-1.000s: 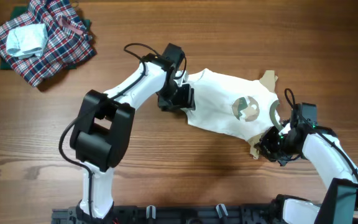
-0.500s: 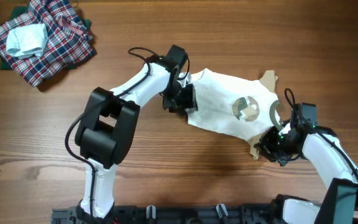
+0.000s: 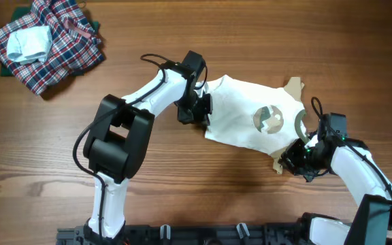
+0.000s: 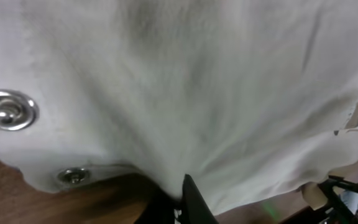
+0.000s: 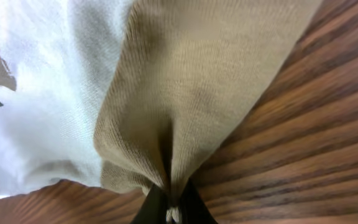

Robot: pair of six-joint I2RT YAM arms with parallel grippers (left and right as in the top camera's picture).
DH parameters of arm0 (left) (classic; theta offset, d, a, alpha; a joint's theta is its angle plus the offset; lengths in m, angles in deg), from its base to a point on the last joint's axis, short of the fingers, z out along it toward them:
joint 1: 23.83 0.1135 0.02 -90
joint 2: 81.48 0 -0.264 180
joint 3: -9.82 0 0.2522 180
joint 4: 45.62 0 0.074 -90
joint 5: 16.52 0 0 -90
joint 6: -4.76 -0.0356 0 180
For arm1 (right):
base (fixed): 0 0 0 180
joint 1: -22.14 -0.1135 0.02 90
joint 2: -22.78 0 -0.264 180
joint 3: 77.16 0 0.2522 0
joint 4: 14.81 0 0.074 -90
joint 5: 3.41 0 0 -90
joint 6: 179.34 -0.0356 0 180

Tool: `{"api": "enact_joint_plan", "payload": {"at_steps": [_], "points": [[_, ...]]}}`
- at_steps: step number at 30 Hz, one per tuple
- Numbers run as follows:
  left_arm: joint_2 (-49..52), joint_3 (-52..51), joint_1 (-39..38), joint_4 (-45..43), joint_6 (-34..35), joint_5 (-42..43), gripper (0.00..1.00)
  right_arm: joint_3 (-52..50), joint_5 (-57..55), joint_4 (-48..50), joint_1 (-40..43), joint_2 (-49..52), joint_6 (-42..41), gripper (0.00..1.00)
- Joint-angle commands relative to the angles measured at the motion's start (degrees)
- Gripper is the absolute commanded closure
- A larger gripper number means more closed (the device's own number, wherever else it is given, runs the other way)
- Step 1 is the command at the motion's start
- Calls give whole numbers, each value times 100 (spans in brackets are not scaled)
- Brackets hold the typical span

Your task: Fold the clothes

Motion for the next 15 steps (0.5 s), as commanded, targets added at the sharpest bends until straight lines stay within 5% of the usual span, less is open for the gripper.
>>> {"api": "enact_joint_plan", "payload": {"at_steps": [1, 15], "points": [[101, 0, -31, 153, -31, -37, 96, -17, 387, 4, 2, 96, 315, 96], [-487, 2, -13, 52, -52, -37, 96, 704, 664, -127, 2, 94, 562, 96]]}}
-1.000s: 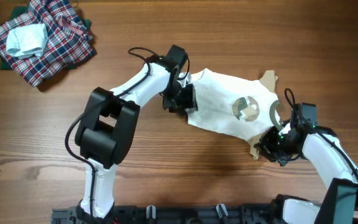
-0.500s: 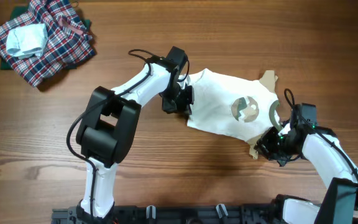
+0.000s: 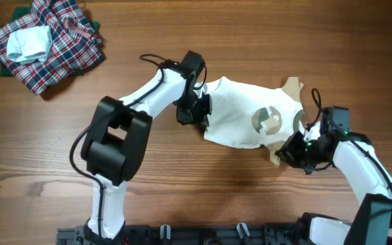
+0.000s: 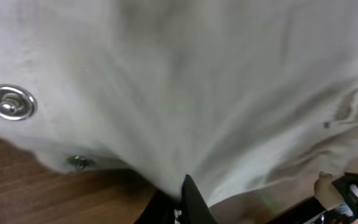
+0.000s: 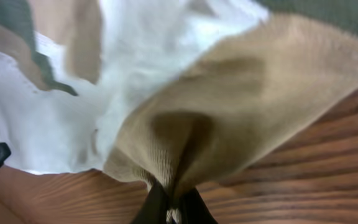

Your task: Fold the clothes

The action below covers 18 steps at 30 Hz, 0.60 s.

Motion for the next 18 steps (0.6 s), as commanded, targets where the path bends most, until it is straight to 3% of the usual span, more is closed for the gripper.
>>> {"api": "enact_joint_plan", "payload": {"at_steps": [1, 8, 18], "points": [[-334, 2, -4, -149, -52, -37, 96, 369, 131, -17, 2, 37, 212, 96], [-334, 0, 46, -531, -52, -146, 96, 616, -120, 197, 2, 39, 203, 95], [-334, 0, 61, -1027, -52, -1069, 96, 614, -955, 501, 2, 39, 76, 96]]}}
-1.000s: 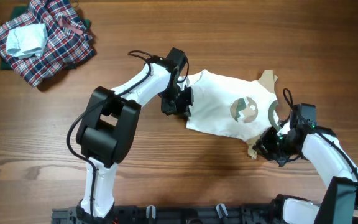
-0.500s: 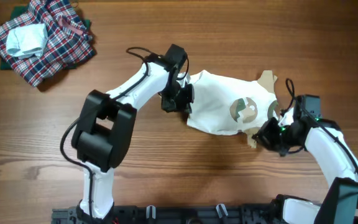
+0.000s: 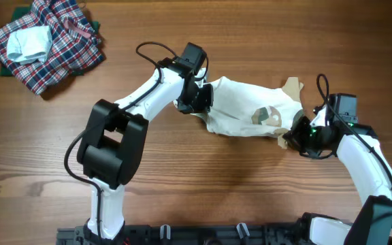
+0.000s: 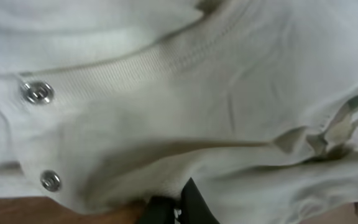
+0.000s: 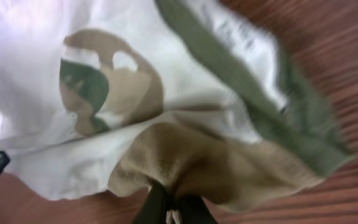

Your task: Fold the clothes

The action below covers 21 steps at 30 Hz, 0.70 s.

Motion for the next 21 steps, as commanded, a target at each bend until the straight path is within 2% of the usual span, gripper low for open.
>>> {"api": "enact_joint_plan", "payload": {"at_steps": [1, 15, 20, 21], "points": [[-138, 0, 44, -146, -48, -487, 96, 107, -439, 151, 2, 37, -44, 96], [-138, 0, 44, -503, -48, -680, 94, 107, -562, 570, 2, 37, -87, 96], [-138, 0, 44, -343, -48, -660, 75, 107, -120, 570, 2, 37, -92, 96], [-138, 0, 44, -264, -46, -619, 51, 107, -63, 570, 2, 37, -92, 96]]}}
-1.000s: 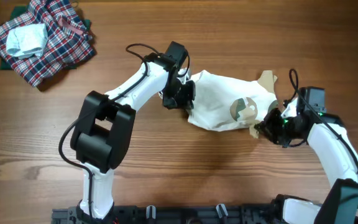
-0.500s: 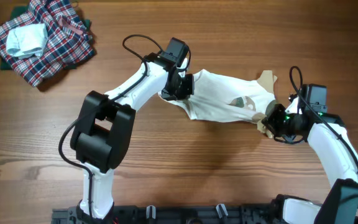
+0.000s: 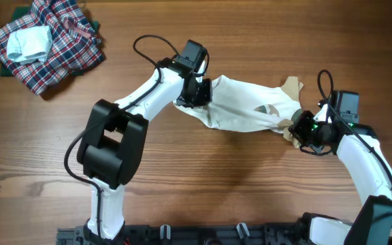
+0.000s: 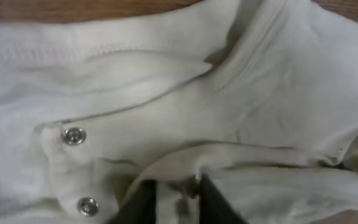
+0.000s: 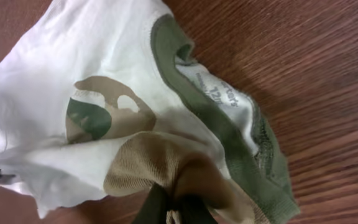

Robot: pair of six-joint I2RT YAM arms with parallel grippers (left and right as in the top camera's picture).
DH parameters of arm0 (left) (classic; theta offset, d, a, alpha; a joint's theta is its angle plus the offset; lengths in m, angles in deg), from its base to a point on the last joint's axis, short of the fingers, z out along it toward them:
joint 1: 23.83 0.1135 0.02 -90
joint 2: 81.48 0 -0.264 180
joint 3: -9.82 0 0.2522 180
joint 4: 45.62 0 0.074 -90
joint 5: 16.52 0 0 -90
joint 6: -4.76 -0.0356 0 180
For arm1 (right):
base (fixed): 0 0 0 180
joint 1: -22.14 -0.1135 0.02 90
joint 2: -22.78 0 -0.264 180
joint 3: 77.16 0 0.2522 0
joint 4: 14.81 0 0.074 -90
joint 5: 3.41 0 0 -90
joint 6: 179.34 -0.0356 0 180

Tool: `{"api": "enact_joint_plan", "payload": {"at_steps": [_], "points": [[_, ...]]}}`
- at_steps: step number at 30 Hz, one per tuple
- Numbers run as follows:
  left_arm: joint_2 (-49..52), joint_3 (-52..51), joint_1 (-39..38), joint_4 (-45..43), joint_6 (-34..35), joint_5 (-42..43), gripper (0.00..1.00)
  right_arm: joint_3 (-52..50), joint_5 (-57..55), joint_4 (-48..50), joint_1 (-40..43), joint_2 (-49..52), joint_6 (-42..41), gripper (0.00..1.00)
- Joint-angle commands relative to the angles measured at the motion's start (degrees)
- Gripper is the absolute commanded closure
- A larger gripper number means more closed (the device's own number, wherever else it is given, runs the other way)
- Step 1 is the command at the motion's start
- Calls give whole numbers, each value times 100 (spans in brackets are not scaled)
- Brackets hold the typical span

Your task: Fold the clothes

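A white baby bodysuit [image 3: 240,109] with a camouflage print, tan sleeves and a green neckband lies folded into a narrow band across the middle of the wooden table [image 3: 203,184]. My left gripper [image 3: 199,91] is at its left end. In the left wrist view this gripper [image 4: 178,202] is open, its fingers resting apart on the white cloth beside two metal snaps [image 4: 73,135]. My right gripper [image 3: 299,129] is at the right end, and the right wrist view shows it [image 5: 174,211] shut on a bunched tan sleeve [image 5: 160,165]. The green neckband [image 5: 222,134] lies just beyond it.
A pile of red plaid clothes [image 3: 60,47] with a pale blue-white cloth [image 3: 28,42] on top sits at the far left corner of the table. Cables loop from both wrists above the garment.
My left gripper's fingers, pinched together on the white cloth before, now stand apart. The bodysuit's near half lies further over its far half, hiding most of the print. The right gripper still holds the sleeve.
The bodysuit lay spread flat with the print showing, my left gripper shut on its left near edge and my right shut on the tan sleeve. Both then held those edges farther back, the cloth bunching. Now it is a narrow folded band and the left gripper is open.
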Motion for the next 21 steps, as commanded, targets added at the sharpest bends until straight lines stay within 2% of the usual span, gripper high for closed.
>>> {"api": "enact_joint_plan", "payload": {"at_steps": [1, 2, 4, 6, 11, 19, 21], "points": [[-138, 2, 44, 223, -50, 37, 30, 107, 254, 31, 2, 37, -61, 96], [-138, 2, 44, 319, -50, 138, 20, 107, 254, 31, 2, 37, -63, 96], [-138, 2, 44, 584, -24, 442, 7, 107, 254, 31, 2, 37, -63, 96], [-138, 2, 28, 776, 24, 713, 1, 107, 254, 28, 2, 37, -61, 96], [-138, 2, -146, 831, 275, 894, 0, 107, 254, 26, 2, 37, -59, 96], [-227, 2, -214, 968, 271, 1145, 1, 107, 254, 28, 2, 37, -52, 96], [-356, 2, -214, 1102, 271, 1158, 4, 107, 251, 28, 2, 37, -42, 96]]}}
